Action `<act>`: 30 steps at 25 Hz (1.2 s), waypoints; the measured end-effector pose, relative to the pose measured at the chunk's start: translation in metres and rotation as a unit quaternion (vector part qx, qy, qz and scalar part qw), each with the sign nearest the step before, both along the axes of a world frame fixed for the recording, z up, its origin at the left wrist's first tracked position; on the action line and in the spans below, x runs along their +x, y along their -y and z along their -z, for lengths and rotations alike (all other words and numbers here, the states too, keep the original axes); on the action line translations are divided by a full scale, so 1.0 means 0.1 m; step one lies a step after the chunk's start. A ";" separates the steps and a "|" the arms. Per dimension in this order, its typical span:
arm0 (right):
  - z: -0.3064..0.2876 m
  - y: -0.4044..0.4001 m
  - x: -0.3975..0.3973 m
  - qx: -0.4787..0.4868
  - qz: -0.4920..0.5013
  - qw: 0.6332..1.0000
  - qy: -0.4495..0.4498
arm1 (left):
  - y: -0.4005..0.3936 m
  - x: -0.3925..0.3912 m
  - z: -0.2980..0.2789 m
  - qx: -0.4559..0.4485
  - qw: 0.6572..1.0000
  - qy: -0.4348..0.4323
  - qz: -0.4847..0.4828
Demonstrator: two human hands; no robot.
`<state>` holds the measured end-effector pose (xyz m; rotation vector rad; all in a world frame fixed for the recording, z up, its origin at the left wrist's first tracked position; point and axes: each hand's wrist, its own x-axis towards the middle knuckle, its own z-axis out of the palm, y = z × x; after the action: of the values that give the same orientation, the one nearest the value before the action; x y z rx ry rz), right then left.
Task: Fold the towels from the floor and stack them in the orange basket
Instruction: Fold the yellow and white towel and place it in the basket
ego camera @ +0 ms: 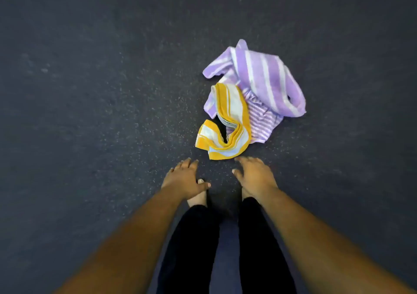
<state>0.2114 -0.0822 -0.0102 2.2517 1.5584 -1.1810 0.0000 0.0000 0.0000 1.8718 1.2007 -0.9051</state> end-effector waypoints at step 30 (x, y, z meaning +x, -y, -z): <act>-3.68 -1.63 0.06 0.109 -0.071 0.990 0.057 | -0.87 0.05 -3.67 0.106 0.985 0.047 -0.125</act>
<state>0.2170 0.0812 0.3574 2.2453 1.8454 -0.8670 0.0052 0.0872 0.3672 1.8511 1.4818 -0.5650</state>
